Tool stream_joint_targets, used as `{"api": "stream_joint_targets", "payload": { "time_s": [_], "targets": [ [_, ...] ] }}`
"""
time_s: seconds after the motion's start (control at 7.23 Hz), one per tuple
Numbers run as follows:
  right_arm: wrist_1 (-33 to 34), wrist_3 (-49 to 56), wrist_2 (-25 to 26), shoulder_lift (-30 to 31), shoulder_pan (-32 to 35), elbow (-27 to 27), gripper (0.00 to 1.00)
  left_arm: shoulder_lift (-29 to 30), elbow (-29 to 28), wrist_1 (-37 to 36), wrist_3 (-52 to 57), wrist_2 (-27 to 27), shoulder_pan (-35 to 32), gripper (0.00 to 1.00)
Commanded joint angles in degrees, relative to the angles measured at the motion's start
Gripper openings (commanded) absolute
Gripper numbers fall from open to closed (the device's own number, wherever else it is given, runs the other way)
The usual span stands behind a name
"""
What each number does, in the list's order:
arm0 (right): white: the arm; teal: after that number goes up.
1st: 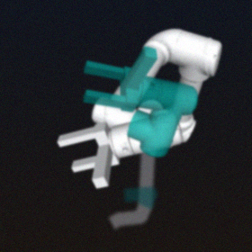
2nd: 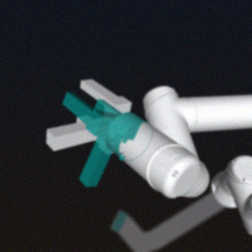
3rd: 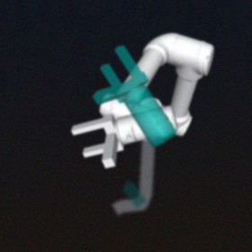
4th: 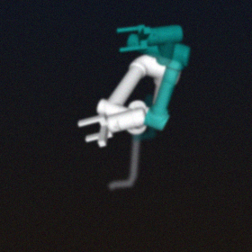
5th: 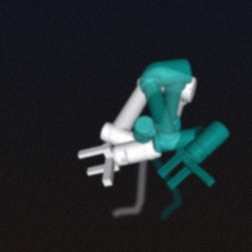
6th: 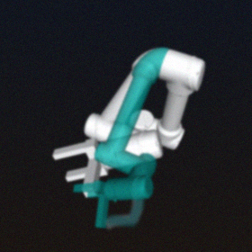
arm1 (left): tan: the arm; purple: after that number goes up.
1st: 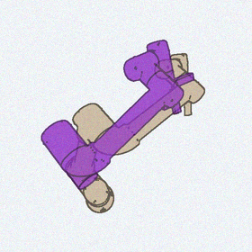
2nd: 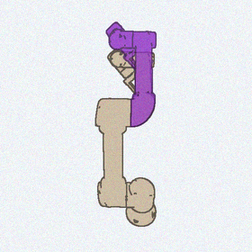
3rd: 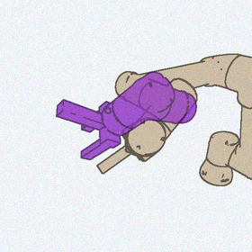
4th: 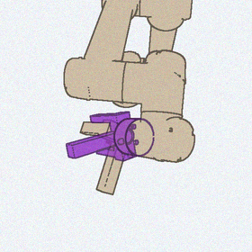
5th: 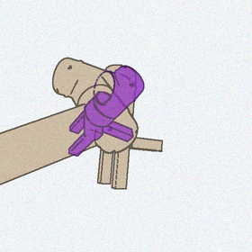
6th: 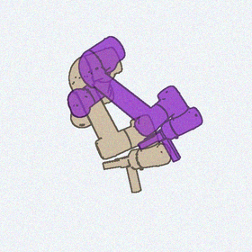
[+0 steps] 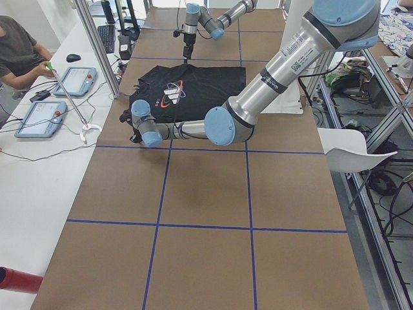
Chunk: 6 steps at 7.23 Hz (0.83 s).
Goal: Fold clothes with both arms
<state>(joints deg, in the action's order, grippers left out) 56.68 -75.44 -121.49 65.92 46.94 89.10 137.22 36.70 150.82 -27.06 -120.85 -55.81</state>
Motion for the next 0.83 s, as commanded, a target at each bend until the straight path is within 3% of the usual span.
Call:
{"api": "stream_joint_targets", "payload": {
  "time_s": [0.0,0.14,0.28,0.42,0.69],
  "targets": [
    [0.0,0.0,-0.4,2.8,0.1,3.0,1.00,0.2,-0.1,0.0,0.0,0.0,0.0,0.00],
    [0.0,0.0,-0.4,3.2,0.1,3.6,1.00,0.5,0.4,0.1,-1.6,-0.2,-0.1,0.00],
    [-0.1,0.0,-0.2,3.9,0.1,4.2,1.00,0.4,4.0,-0.3,-2.8,-1.1,-1.0,0.00],
    [0.0,0.0,-0.1,4.0,0.1,4.7,1.00,0.0,8.0,-2.2,-4.0,-6.1,-2.2,0.00],
    [0.0,0.0,0.0,4.3,0.1,5.0,1.00,-3.2,15.7,-3.3,-10.4,-7.2,-1.8,0.00]
  ]
}}
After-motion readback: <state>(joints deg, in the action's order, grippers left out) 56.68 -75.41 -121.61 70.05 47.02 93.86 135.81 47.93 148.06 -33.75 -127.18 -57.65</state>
